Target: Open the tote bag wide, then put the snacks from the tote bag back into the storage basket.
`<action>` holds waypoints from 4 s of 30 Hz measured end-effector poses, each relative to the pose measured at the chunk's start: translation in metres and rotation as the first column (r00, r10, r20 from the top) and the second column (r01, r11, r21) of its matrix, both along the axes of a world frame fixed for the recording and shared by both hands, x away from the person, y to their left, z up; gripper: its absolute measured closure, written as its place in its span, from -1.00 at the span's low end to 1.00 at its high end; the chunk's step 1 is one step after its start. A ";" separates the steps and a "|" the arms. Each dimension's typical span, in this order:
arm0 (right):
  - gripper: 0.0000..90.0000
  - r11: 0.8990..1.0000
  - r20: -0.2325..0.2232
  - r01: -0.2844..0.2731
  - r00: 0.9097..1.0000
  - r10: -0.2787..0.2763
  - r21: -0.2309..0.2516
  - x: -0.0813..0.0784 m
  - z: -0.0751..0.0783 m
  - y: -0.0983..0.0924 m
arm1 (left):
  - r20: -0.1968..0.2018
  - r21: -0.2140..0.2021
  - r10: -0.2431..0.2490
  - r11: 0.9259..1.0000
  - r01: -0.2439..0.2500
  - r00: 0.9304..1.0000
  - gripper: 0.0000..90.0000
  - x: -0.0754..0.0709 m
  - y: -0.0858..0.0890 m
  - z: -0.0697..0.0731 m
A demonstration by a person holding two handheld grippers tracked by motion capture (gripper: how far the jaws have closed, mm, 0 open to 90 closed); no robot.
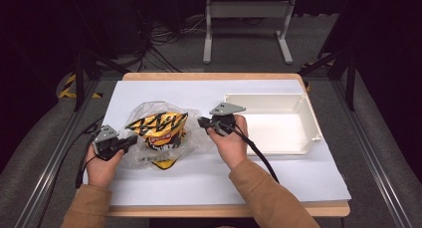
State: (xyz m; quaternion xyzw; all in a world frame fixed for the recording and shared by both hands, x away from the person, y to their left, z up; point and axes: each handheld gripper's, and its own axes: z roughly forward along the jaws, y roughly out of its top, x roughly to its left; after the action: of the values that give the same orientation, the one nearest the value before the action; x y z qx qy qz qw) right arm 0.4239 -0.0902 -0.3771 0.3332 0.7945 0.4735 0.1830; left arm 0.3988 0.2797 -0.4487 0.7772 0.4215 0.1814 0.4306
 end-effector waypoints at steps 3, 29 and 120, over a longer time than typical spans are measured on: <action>0.87 0.999 -0.006 0.004 1.000 -0.004 -0.043 0.000 -0.006 0.006 | -0.013 0.004 0.009 1.000 -0.009 1.000 0.97 0.002 0.002 -0.003; 0.78 0.989 -0.061 -0.011 0.998 0.002 -0.149 -0.006 -0.055 0.035 | -0.004 -0.003 0.008 1.000 -0.008 1.000 0.93 0.000 0.003 -0.003; -0.49 0.927 0.063 -0.376 0.925 0.375 0.005 0.005 0.059 0.027 | 0.088 -0.129 -0.092 0.986 0.103 0.992 -0.45 -0.081 0.028 0.074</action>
State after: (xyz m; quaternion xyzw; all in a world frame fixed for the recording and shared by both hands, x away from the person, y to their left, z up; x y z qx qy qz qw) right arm 0.4289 -0.0631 -0.3177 0.1620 0.8335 0.5166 0.1101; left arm 0.3178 0.3073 -0.3747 0.7583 0.3763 0.1629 0.5068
